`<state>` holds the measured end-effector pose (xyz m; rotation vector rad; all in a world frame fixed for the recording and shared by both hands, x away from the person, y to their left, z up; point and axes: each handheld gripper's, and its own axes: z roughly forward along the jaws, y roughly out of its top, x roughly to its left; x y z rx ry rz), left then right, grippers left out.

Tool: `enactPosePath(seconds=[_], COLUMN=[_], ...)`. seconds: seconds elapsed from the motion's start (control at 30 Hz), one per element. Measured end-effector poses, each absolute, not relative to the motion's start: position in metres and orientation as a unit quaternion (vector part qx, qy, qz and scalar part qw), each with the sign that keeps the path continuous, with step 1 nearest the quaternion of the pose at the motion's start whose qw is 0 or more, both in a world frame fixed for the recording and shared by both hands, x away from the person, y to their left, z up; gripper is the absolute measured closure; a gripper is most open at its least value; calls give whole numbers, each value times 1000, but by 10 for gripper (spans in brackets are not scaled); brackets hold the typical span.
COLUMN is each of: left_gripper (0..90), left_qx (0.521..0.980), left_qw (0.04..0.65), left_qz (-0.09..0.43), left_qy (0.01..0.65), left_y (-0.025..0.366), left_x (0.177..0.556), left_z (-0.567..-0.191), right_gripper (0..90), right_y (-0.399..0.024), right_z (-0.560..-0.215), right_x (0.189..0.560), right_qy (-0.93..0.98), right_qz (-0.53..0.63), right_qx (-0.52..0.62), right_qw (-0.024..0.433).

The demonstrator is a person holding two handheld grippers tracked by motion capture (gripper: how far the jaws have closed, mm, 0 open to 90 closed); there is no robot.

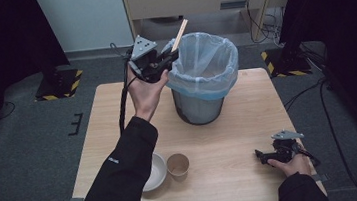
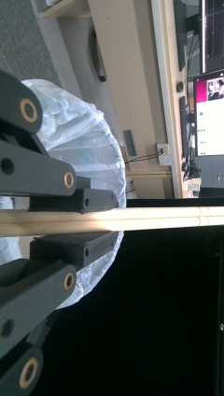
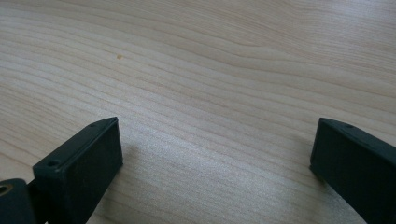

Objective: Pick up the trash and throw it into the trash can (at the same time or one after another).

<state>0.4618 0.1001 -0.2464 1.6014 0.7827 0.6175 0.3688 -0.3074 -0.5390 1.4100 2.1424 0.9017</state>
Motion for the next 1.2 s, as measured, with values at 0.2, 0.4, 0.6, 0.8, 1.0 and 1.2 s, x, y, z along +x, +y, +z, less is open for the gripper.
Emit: enactPosePath(seconds=[0.2, 0.4, 0.6, 0.8, 1.0, 1.2], left_gripper=[796, 796, 796, 796, 796, 796], left_qx=[688, 690, 691, 688, 693, 693], left_qw=[591, 589, 587, 589, 583, 584], left_qz=[262, 263, 268, 273, 276, 277], left_qy=[331, 329, 326, 325, 323, 319], left_y=[91, 82, 75, 68, 57, 46], left_x=[469, 477, 485, 496, 506, 516], left_z=[-242, -238, -235, -231, -228, -226], right_gripper=[23, 23, 22, 22, 20, 20], right_y=[-307, -307, -307, -307, -307, -307], right_z=[-539, -539, -539, -539, -539, -539], right_x=[369, 369, 369, 369, 369, 369], right_qy=[771, 771, 771, 771, 772, 772], right_qz=[324, 324, 323, 324, 322, 322], right_qx=[507, 507, 507, 507, 507, 507], right_qw=[209, 209, 209, 209, 209, 209])
